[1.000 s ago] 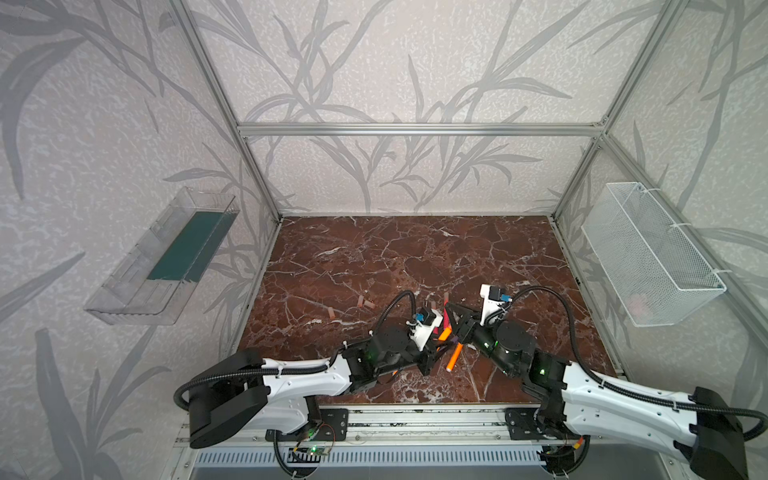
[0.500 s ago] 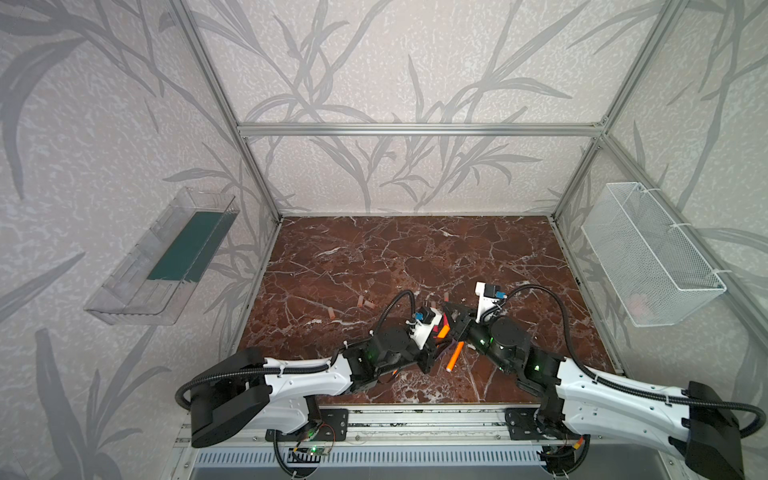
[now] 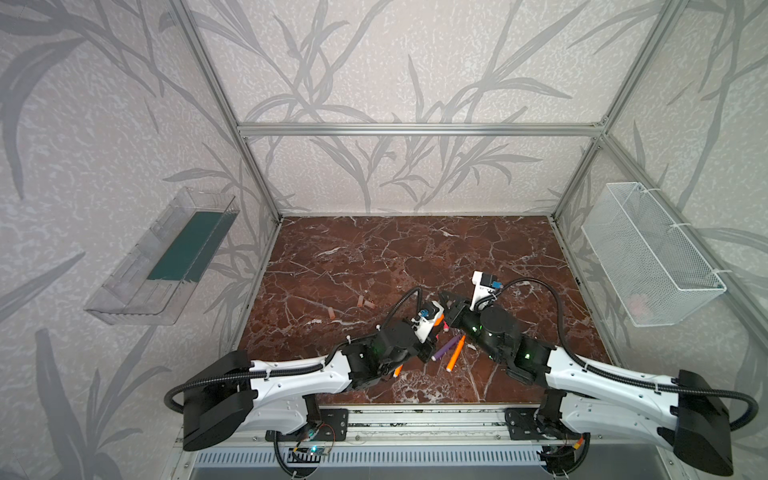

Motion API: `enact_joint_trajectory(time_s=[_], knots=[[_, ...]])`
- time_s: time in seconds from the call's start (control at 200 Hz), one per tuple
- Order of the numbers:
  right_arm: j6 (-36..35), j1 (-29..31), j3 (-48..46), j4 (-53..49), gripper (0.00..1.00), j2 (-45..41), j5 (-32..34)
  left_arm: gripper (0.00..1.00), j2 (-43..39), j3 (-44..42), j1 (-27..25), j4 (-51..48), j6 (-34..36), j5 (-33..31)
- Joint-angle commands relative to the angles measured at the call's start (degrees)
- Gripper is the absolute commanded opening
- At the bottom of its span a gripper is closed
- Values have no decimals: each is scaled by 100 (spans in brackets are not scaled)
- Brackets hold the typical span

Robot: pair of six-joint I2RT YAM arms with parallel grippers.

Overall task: Insert the pens into the pen caps
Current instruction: 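Open the right gripper off the cap and draw it back from the marker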

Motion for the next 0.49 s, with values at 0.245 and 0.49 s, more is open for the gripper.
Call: enact_joint_trajectory(time_s=[0.245,0.49], knots=[[-1015,512,-976,1842,0,323,-956,0,-494,557,1645,369,-992,2034],[-865,738,-733,1904,0,799,-1090,0,-748,633,2076,306,-1255,2633]])
